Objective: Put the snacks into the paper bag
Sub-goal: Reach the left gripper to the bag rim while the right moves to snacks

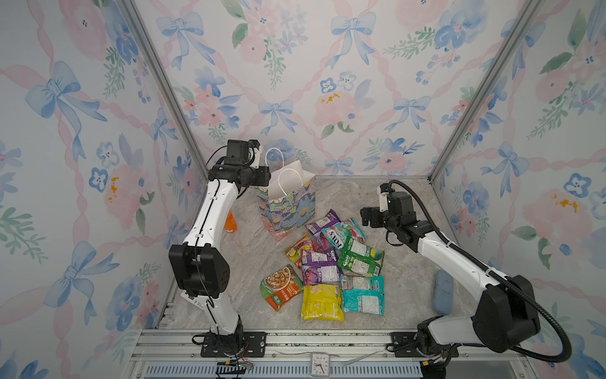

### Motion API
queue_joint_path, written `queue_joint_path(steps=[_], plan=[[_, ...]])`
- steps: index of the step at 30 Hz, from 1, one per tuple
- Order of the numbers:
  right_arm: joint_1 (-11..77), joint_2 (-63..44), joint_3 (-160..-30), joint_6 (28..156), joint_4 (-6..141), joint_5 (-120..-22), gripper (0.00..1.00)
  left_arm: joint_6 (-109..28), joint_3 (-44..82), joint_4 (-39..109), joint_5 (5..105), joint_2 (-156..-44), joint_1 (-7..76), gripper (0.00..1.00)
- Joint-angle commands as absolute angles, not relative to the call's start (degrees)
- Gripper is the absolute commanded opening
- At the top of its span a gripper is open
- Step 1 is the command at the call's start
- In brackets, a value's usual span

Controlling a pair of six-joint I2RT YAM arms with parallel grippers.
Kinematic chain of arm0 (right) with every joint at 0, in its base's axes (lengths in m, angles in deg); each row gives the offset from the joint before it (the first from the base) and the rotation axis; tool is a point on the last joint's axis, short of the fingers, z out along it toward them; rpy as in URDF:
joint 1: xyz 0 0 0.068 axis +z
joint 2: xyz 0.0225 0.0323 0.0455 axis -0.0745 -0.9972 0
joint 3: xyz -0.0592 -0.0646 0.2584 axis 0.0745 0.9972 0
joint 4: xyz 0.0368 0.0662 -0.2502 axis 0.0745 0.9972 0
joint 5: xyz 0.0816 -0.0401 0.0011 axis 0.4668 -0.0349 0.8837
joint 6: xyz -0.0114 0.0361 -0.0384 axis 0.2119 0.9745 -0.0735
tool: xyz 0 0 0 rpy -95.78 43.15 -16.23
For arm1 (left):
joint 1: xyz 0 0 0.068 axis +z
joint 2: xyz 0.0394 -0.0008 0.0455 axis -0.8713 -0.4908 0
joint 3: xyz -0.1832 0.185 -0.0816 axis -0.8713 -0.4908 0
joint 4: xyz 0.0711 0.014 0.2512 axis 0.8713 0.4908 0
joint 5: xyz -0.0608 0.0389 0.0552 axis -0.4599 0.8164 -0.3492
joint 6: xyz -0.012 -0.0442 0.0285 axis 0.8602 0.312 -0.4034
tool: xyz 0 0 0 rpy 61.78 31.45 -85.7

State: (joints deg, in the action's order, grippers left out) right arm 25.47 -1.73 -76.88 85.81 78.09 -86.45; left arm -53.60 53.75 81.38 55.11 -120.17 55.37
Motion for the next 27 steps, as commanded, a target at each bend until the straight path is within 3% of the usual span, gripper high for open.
queue_joint_path(steps=[1, 17, 23, 27], plan=[[26.3, -1.0, -78.8, 85.7, 78.8, -85.4, 0.97, -55.1, 55.1, 83.0, 55.1, -121.6, 55.1, 0.56], [28.2, -2.8, -78.1, 85.9, 79.0, -83.8, 0.97, -56.5, 55.0, 89.0, 54.3, -120.7, 54.9, 0.1], [29.9, -4.5, -79.6, 86.3, 81.0, -80.8, 0.98, -57.4, 53.1, 89.4, 50.8, -117.5, 54.9, 0.08], [30.5, -5.0, -79.6, 87.3, 82.6, -78.6, 0.99, -57.6, 51.8, 89.5, 49.8, -116.2, 54.9, 0.14]])
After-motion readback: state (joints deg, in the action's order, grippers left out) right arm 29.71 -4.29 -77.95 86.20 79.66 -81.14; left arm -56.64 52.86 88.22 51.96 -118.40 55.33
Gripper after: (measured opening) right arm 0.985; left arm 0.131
